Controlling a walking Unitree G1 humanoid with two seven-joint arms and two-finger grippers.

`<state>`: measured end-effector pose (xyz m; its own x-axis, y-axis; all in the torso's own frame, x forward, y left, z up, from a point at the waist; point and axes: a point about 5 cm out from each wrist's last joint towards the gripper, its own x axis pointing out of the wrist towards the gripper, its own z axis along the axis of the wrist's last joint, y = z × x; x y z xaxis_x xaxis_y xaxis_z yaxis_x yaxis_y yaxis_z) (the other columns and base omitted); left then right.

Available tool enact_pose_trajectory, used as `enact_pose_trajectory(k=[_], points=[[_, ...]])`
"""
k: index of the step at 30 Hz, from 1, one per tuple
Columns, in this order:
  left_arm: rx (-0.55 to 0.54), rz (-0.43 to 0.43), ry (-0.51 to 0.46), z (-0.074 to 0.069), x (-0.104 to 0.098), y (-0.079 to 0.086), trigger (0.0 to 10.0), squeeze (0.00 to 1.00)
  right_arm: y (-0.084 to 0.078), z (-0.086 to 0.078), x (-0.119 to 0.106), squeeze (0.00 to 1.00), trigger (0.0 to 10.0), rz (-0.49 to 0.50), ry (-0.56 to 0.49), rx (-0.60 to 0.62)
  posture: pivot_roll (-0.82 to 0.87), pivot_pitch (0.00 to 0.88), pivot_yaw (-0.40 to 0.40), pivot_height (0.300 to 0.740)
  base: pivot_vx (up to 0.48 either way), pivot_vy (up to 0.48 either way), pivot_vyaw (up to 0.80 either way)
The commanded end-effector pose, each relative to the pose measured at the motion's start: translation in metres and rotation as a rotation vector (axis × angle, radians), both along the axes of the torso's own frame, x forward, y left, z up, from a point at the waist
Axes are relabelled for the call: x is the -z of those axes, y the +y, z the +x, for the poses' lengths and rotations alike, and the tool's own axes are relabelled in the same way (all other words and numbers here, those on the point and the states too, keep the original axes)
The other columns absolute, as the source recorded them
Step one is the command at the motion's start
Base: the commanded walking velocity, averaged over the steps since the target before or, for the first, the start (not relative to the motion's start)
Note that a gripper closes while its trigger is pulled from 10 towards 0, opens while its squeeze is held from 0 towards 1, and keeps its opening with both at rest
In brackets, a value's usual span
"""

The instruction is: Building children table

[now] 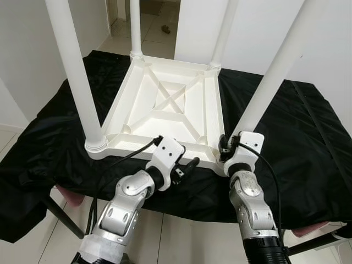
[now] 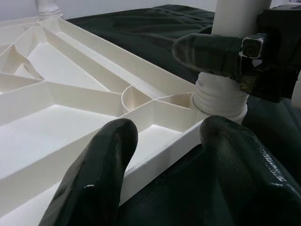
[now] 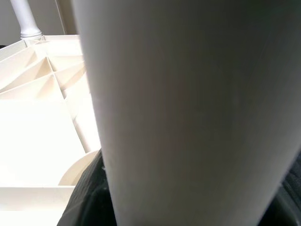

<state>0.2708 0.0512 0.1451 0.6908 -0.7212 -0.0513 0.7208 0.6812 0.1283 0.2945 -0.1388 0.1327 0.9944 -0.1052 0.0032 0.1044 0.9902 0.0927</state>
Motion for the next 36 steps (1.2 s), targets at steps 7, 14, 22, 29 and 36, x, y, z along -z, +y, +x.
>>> enact_pose_trajectory(k=[7,14,22,29,36], points=[[-0.088,-0.003,-0.021,0.0,0.001,0.003,10.0,0.0,-0.006,-0.003,0.001,1.0,10.0,0.009,-0.008,-0.032,0.03,0.0,-0.078,0.74,0.0,0.0,0.0],[-0.089,0.007,-0.045,0.0,-0.001,0.004,10.0,0.0,-0.02,0.0,-0.017,0.0,10.0,-0.027,-0.088,-0.247,0.03,0.0,-0.074,0.74,0.0,0.0,0.0],[-0.022,-0.006,-0.038,-0.005,-0.004,0.001,10.0,0.0,-0.029,-0.004,-0.025,0.0,10.0,-0.094,-0.104,-0.56,0.02,0.0,-0.061,0.74,0.0,0.0,0.0],[0.124,-0.038,0.003,-0.02,-0.005,-0.004,10.0,0.0,-0.039,-0.004,-0.011,0.0,10.0,-0.188,-0.034,-0.802,0.03,0.0,-0.053,0.74,0.0,0.0,0.0],[0.203,-0.037,0.042,-0.03,-0.003,-0.005,10.0,0.0,-0.045,0.006,-0.002,0.0,10.0,-0.222,0.003,-0.847,0.04,0.0,-0.047,0.74,0.0,0.0,0.0]])
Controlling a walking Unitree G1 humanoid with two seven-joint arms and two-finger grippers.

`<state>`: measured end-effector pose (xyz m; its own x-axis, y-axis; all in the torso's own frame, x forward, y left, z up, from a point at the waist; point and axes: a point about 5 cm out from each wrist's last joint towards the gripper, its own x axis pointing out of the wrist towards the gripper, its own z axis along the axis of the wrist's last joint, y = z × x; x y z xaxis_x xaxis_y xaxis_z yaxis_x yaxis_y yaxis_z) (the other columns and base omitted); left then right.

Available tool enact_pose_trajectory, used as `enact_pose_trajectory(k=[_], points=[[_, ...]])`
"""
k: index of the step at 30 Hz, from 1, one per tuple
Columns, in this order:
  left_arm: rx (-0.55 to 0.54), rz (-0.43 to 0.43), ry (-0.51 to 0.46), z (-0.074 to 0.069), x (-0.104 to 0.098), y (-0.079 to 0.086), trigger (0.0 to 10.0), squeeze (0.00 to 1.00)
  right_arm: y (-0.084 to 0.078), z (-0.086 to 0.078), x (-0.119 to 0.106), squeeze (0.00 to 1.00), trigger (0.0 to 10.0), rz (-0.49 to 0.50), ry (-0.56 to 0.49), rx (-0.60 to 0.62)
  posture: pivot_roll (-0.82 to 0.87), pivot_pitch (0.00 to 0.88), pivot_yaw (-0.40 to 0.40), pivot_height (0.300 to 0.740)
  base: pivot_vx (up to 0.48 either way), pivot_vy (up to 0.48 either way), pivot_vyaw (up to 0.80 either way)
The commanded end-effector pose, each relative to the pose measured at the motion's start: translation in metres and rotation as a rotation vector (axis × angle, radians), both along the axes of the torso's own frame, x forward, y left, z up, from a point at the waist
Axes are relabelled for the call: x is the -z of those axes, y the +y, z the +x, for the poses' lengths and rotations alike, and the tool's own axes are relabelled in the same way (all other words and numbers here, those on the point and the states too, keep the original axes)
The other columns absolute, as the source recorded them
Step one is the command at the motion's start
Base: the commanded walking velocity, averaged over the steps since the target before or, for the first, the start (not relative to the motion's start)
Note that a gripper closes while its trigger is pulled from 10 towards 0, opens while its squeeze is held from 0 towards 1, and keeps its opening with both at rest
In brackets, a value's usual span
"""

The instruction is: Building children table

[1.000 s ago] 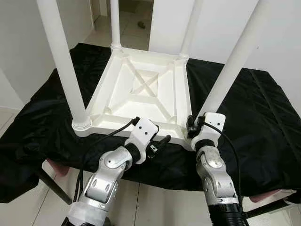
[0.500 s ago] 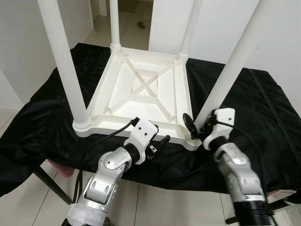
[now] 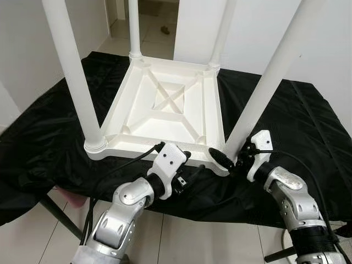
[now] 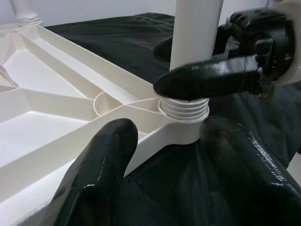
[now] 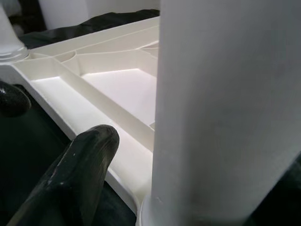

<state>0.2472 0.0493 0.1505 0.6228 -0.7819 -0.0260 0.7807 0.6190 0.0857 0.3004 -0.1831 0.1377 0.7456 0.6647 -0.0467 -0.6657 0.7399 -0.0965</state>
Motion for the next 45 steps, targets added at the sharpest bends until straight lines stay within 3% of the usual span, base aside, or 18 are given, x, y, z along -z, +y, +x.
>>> enact_pose_trajectory(k=[1,4,5,6,9,10,14,16,24,27,33,35,39,41,42,44,45], points=[[0.118,0.008,0.031,-0.007,0.003,-0.003,10.0,0.0,-0.002,0.002,0.005,0.0,10.0,-0.034,0.009,-0.013,0.04,0.003,-0.046,0.74,0.0,0.0,0.0],[0.117,0.011,0.029,-0.006,0.002,-0.002,10.0,0.0,-0.002,0.005,0.007,0.0,10.0,-0.038,0.014,-0.019,0.04,0.006,-0.043,0.74,0.0,0.0,0.0],[0.116,0.014,0.028,-0.006,0.002,-0.002,10.0,0.0,-0.003,0.007,0.008,0.0,6.5,-0.034,0.014,-0.017,0.04,0.007,-0.044,0.74,0.0,0.0,0.0],[0.114,0.018,0.035,-0.006,0.002,-0.002,10.0,0.0,-0.003,0.009,0.009,0.0,1.1,-0.029,0.014,-0.002,0.04,0.008,-0.045,0.74,0.0,0.0,0.0],[0.113,0.021,0.041,-0.006,0.002,-0.002,10.0,0.0,-0.004,0.011,0.009,0.0,1.1,-0.026,0.013,0.009,0.04,0.009,-0.046,0.74,0.0,0.0,0.0],[0.105,0.025,0.053,-0.006,0.003,-0.002,10.0,0.0,-0.003,0.013,0.01,0.0,0.0,-0.018,0.02,0.031,0.04,0.01,-0.047,0.74,0.0,0.0,0.0],[0.09,0.011,0.065,-0.007,0.003,-0.002,10.0,0.0,0.0,0.013,0.014,0.0,0.0,-0.023,0.036,0.069,0.05,0.013,-0.05,0.74,0.0,0.0,0.0],[0.082,0.019,0.075,-0.007,0.004,-0.002,10.0,0.0,0.0,0.014,0.016,0.0,0.0,-0.022,0.038,0.161,0.04,0.018,-0.053,0.74,0.0,0.0,0.0],[0.064,0.046,0.088,-0.006,0.007,-0.003,10.0,0.0,0.013,0.008,0.017,0.0,0.0,0.026,0.017,0.319,0.04,0.023,-0.056,0.74,0.0,0.0,0.0],[0.059,0.048,0.088,-0.006,0.006,-0.004,10.0,0.0,0.021,0.004,0.017,0.0,0.0,0.103,0.064,0.503,0.04,0.026,-0.056,0.74,0.0,0.0,0.0],[0.046,0.054,0.079,-0.004,0.006,-0.004,10.0,0.0,0.024,-0.001,0.017,0.0,0.0,0.123,0.071,0.712,0.03,0.027,-0.055,0.74,0.0,0.0,0.0],[0.05,0.056,0.074,-0.003,0.006,-0.006,10.0,0.0,0.034,-0.004,0.02,0.0,0.0,0.152,0.108,0.853,0.02,0.027,-0.053,0.74,0.0,0.0,0.0],[0.055,0.05,0.072,-0.003,0.005,-0.009,10.0,0.0,0.052,-0.005,0.018,0.0,0.0,0.18,0.122,0.822,0.02,0.024,-0.053,0.74,0.0,0.0,0.0],[0.055,0.047,0.072,-0.003,0.004,-0.009,10.0,0.0,0.053,-0.004,0.017,0.0,0.0,0.192,0.121,0.805,0.02,0.024,-0.053,0.74,0.0,0.0,0.0],[0.055,0.046,0.071,-0.003,0.004,-0.009,10.0,0.0,0.052,-0.004,0.015,0.0,4.7,0.197,0.124,0.786,0.02,0.025,-0.056,0.74,0.0,0.0,0.0],[0.055,0.046,0.071,-0.003,0.004,-0.009,10.0,0.0,0.052,-0.004,0.015,0.0,4.7,0.197,0.124,0.786,0.02,0.025,-0.056,0.74,0.0,0.0,0.0],[0.053,0.047,0.07,-0.002,0.004,-0.009,10.0,0.0,0.052,-0.003,0.013,0.0,10.0,0.195,0.119,0.768,0.03,0.024,-0.058,0.74,0.0,0.0,0.0]])
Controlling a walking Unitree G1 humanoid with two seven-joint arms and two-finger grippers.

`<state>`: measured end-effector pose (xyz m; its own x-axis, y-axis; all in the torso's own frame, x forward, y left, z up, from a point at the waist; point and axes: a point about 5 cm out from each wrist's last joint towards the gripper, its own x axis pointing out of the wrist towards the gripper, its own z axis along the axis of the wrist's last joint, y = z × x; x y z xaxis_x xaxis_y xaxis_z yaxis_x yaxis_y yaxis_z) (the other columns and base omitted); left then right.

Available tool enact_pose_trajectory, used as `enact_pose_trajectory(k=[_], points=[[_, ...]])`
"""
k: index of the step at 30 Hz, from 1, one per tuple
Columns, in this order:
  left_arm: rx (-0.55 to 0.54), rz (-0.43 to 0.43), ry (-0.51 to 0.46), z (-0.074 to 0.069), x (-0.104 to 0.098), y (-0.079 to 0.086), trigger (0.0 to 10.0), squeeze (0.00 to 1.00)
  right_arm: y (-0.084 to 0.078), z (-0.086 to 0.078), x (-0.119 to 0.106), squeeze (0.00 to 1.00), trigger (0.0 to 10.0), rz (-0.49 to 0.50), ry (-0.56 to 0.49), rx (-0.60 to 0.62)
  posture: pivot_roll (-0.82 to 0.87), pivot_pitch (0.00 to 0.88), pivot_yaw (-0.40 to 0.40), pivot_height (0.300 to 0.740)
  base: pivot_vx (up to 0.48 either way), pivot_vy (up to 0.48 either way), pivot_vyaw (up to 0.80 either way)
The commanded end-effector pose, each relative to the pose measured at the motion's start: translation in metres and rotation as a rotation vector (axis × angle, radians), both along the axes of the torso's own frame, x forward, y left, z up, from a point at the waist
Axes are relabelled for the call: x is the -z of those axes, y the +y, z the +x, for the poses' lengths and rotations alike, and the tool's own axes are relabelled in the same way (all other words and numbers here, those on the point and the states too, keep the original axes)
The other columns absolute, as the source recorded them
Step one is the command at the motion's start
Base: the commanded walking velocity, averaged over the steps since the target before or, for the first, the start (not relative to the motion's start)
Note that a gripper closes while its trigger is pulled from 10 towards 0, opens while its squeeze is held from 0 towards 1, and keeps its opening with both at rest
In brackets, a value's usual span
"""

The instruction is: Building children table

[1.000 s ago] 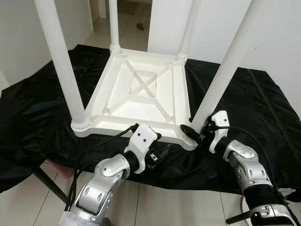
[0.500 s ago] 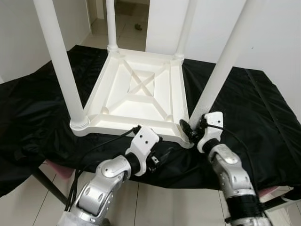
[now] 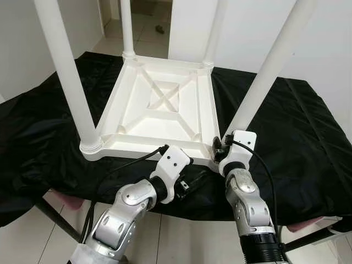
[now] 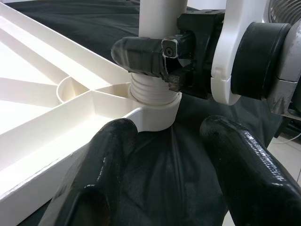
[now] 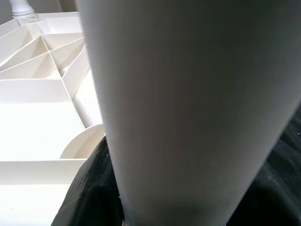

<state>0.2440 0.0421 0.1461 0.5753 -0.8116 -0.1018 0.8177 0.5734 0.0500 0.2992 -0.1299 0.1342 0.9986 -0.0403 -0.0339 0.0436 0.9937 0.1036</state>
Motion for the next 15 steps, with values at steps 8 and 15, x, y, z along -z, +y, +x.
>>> enact_pose_trajectory(k=[8,15], points=[[-0.018,0.015,-0.016,0.002,0.0,0.0,10.0,0.0,-0.007,0.002,-0.002,1.0,10.0,0.042,-0.02,-0.178,0.03,0.025,-0.066,0.74,0.0,0.0,0.0],[-0.02,-0.006,-0.013,0.003,-0.003,-0.002,10.0,0.0,-0.013,0.001,-0.008,1.0,10.0,-0.003,-0.06,-0.411,0.03,0.014,-0.063,0.74,0.0,0.0,0.0]])
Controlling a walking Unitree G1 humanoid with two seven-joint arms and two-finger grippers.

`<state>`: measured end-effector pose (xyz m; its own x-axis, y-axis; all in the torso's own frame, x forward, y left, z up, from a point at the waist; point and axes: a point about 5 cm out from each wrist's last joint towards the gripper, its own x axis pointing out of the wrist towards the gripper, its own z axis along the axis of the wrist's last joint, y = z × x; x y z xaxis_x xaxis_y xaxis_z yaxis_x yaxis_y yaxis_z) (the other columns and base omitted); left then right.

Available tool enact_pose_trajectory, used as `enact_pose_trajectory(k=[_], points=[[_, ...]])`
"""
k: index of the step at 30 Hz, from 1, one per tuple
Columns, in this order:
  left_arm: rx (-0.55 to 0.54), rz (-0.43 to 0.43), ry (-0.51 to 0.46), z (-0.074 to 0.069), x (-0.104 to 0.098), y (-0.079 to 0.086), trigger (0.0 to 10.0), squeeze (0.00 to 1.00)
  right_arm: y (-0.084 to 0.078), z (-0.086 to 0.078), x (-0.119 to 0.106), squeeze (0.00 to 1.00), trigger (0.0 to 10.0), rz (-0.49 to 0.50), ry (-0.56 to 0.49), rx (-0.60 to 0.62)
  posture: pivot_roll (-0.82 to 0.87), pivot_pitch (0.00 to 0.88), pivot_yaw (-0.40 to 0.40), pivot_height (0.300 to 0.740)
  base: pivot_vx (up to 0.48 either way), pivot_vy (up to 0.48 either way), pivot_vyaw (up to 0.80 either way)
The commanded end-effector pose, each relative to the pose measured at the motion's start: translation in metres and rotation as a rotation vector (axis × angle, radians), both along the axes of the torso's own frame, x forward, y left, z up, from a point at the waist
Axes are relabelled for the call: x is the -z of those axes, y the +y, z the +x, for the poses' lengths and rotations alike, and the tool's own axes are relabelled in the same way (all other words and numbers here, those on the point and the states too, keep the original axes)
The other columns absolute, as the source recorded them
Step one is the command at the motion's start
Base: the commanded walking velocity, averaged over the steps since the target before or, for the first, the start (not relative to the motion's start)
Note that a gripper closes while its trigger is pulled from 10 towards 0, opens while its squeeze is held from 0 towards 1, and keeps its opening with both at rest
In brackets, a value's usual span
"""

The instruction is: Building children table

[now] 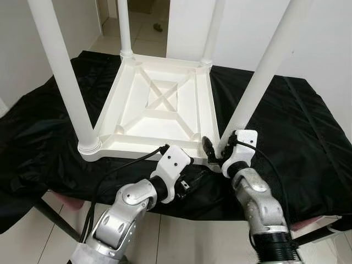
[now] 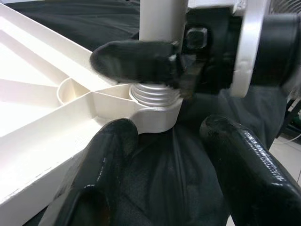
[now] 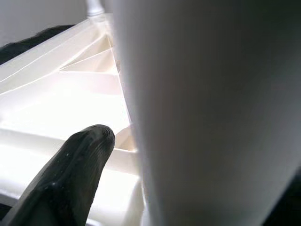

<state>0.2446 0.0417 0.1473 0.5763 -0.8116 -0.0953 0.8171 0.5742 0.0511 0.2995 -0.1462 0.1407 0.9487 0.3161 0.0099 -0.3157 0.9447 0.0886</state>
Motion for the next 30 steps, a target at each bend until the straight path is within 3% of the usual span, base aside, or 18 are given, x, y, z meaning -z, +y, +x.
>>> enact_pose_trajectory(k=[1,4,13,20,21,30], points=[[-0.016,-0.005,-0.003,0.002,-0.001,-0.001,10.0,0.0,0.0,0.001,-0.002,0.0,10.0,-0.016,-0.019,-0.112,0.03,0.011,-0.061,0.74,0.0,0.0,0.0],[-0.001,-0.001,0.0,0.003,0.0,-0.001,10.0,0.0,-0.011,0.002,-0.005,0.0,10.0,-0.06,-0.027,-0.226,0.03,0.004,-0.059,0.74,0.0,0.0,0.0],[0.009,0.01,-0.009,0.004,-0.002,0.001,10.0,0.0,-0.033,0.004,0.002,0.0,10.0,-0.177,-0.03,-0.379,0.03,0.0,-0.057,0.74,0.0,0.0,0.0],[0.015,0.009,-0.012,0.005,-0.002,-0.001,10.0,0.0,-0.046,0.011,0.015,0.0,10.0,-0.191,0.003,-0.387,0.03,0.0,-0.056,0.74,0.0,0.0,0.0],[0.018,0.006,-0.014,0.006,-0.003,-0.002,10.0,0.0,-0.049,0.013,0.02,0.0,0.0,-0.187,0.021,-0.378,0.03,0.0,-0.058,0.74,0.0,0.0,0.0],[0.021,0.003,-0.019,0.007,-0.003,-0.002,10.0,0.0,-0.055,0.014,0.025,0.0,0.0,-0.181,0.014,-0.371,0.03,0.0,-0.06,0.74,0.0,0.0,0.0]])
